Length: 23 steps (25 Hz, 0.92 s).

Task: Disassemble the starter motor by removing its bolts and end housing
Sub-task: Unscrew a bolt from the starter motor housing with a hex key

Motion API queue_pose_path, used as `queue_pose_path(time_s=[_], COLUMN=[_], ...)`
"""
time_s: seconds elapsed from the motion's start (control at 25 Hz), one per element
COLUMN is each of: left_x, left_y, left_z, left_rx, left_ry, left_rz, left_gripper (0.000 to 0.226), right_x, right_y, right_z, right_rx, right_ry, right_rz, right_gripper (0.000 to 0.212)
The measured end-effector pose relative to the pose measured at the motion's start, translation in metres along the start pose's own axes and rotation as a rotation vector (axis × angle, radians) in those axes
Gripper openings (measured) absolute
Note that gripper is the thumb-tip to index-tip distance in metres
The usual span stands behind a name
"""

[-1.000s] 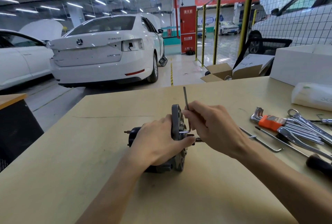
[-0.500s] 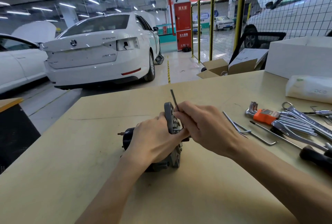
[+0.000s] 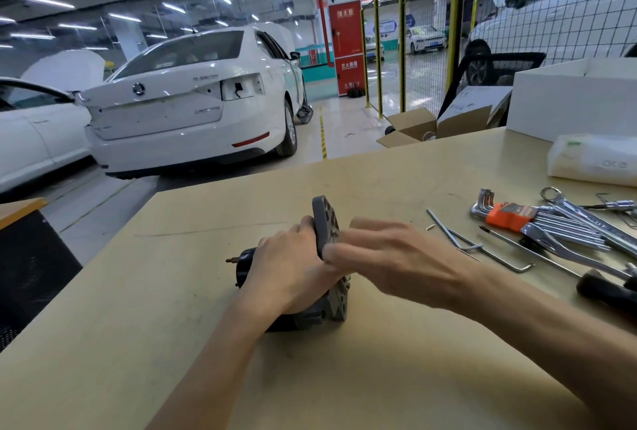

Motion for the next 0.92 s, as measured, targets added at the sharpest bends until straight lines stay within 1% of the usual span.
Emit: queue_pose_path(time_s=[0.08,0.16,0.24,0.28,0.4,0.44,0.52,0.68,0.84,0.92], left_x=[0.003,0.005,0.007,0.008,0.011,0.011,0.011,0.009,0.010,0.010], left_y=[-0.002,0.000,0.001,0.002,0.002,0.002,0.002,0.001,0.000,0.000], left_z=[0.000,0.001,0.001,0.000,-0.001,0.000,0.002,0.003,0.005,0.005], left_rx=[-0.006,-0.014,-0.021,-0.021,-0.035,-0.045,-0.057,-0.068,-0.052,-0.053], left_ry=[-0.011,-0.042,-0.064,-0.072,-0.087,-0.087,-0.086,-0.099,-0.108,-0.107], left_rz=[0.000,0.067,0.086,0.084,0.101,0.109,0.116,0.110,0.130,0.143], left_gripper=[0.046,0.054,0.060,0.060,0.058,0.057,0.054,0.052,0.051,0.049], right_x=[0.003,-0.007,-0.026,-0.035,-0.050,-0.051,-0.049,-0.049,-0.048,-0.049], right_y=[0.004,-0.003,-0.017,-0.022,-0.025,-0.023,-0.021,-0.022,-0.020,-0.021], right_z=[0.004,0.006,0.007,0.009,0.015,0.016,0.017,0.017,0.019,0.018], right_rx=[0.017,-0.058,-0.120,-0.088,0.126,0.165,0.181,0.179,0.186,0.178], right_ry=[0.011,0.161,0.311,0.356,0.401,0.407,0.420,0.439,0.474,0.486], right_rz=[-0.007,-0.160,-0.250,-0.226,-0.147,-0.147,-0.169,-0.184,-0.209,-0.199], right_gripper=[0.014,0.010,0.022,0.029,0.046,0.050,0.055,0.052,0.038,0.035])
Point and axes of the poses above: each hand's wrist, its own z-axis away from the middle knuckle, its own y-axis out of the palm, x = y × z, the point moved 4 cm from there along -z, towards the middle knuckle, and after that the axes turned 7 degrees about y, right-handed, at the moved point
